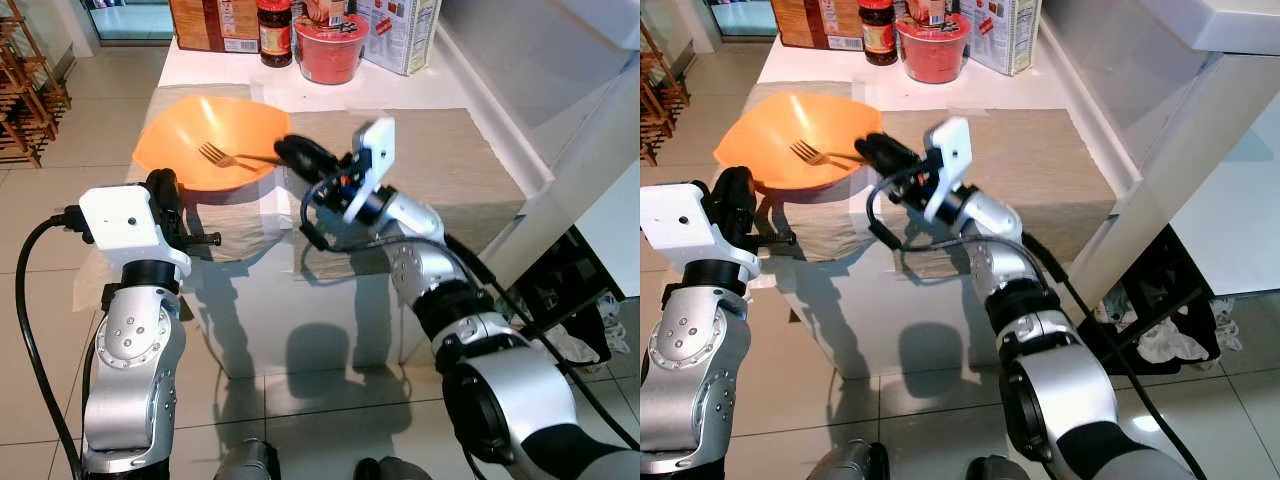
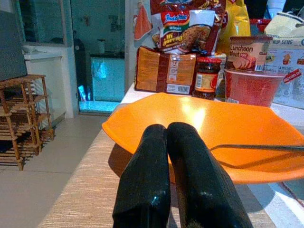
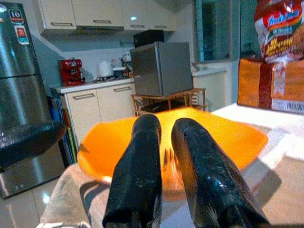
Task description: Setting the table
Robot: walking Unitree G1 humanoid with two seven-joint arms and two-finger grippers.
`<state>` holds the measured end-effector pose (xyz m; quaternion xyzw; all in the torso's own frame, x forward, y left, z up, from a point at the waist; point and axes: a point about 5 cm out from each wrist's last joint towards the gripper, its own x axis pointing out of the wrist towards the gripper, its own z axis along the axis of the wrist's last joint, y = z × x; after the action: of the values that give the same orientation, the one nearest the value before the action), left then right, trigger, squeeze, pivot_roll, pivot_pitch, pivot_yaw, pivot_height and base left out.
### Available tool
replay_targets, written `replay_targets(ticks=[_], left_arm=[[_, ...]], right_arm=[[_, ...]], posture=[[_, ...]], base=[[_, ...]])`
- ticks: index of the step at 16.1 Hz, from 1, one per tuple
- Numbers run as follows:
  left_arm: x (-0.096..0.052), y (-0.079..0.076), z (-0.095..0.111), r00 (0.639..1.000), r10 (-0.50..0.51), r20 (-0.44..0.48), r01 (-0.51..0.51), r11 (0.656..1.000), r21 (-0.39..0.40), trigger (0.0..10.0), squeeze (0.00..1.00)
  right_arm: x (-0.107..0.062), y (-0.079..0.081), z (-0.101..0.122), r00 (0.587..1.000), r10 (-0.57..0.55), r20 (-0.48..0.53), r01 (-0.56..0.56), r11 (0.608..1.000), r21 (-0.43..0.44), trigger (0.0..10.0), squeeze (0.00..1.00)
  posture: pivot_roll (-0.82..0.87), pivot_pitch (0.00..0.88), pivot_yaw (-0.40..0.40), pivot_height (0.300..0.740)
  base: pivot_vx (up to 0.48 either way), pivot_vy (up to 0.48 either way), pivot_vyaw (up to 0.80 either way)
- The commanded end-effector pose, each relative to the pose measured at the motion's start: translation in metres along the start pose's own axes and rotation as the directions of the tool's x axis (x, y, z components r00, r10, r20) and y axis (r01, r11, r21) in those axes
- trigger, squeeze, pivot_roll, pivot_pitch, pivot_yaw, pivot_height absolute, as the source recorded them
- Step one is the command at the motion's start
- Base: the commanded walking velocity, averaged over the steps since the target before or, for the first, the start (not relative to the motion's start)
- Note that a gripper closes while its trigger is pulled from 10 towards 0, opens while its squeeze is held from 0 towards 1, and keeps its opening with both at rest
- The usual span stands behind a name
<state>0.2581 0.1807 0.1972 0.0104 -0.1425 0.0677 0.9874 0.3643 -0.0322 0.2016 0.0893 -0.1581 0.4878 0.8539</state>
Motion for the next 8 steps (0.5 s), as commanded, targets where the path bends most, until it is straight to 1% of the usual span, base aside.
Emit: replay_targets(ticks=[1,8], left_arm=[[0.0016,0.0005,0.0048,1.000,0.010,0.023,-0.010,1.000,0.002,10.0,0.00],[0.0036,0.0011,0.0058,1.000,0.014,0.028,-0.014,1.000,0.000,10.0,0.00]], right_arm=[[0.0024,-0.0028,0.0076,1.000,0.000,0.020,0.001,1.000,-0.022,0.0,0.00],[0.0046,-0.0025,0.0095,1.000,0.008,0.025,-0.008,1.000,-0.023,0.0,0.00]], posture=[[0.05,0.104,-0.034,0.740],[0.05,0.099,-0.034,0.740]], base=[[0.000,0.000,0.00],[0.000,0.000,0.00]])
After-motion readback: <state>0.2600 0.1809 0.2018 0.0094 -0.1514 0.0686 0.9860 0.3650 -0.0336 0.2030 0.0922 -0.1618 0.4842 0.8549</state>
